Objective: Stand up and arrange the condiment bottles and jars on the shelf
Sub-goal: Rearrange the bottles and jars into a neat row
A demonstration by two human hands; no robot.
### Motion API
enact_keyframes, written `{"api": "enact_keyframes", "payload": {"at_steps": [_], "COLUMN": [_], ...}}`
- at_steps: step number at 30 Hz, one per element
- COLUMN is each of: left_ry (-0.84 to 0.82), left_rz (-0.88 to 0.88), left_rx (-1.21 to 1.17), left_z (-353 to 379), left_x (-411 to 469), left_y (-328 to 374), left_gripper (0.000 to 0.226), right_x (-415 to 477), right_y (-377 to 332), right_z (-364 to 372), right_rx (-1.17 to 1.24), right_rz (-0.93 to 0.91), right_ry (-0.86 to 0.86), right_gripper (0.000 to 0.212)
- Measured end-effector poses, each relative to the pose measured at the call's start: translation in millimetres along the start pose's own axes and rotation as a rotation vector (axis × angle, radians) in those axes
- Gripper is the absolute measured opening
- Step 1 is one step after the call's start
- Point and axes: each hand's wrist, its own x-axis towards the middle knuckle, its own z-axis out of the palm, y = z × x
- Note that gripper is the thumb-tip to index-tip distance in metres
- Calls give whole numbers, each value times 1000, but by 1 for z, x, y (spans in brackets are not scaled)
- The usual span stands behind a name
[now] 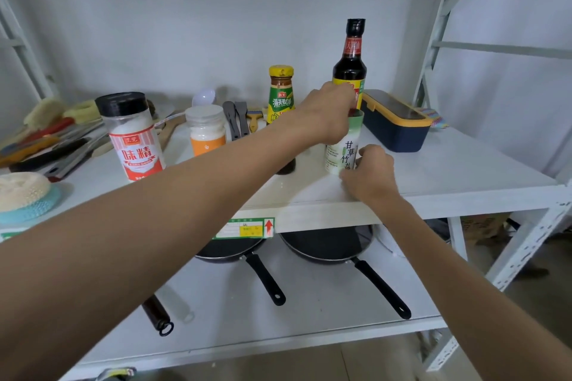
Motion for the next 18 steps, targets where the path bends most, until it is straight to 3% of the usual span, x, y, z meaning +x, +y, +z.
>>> {"api": "enact_keyframes", "payload": {"at_steps": [2, 4, 7, 11, 12, 15, 18], "left_ry": [72, 194, 310, 266, 257, 242, 158], "left_rz": [-65, -131, -195, -267, -278, -284, -296], "left_rx": [-212, -422, -539, -499, -488, -467, -567], "left_z": [-10, -24, -42, -50, -52, -57, -57], "left_x": [5, 14, 37, 67, 71, 81, 90], "left_y": [4, 11, 17, 15, 14, 9, 5], "left_gripper": [44, 21, 13, 49, 55, 64, 68], "right_x": [11, 30, 64, 103, 110, 133, 148], "right_y": [5, 10, 8, -3, -7, -13, -12], "right_z": [-16, -36, -56, -53, -50, -43, -37], "right_rx": [-38, -23, -29, 160, 227, 414, 397], "right_rz": [5, -17, -37, 13, 8, 32, 17], "right_ry": [15, 96, 105, -228, -280, -355, -393], "right_gripper": [25, 32, 27, 24, 33, 59, 70]}}
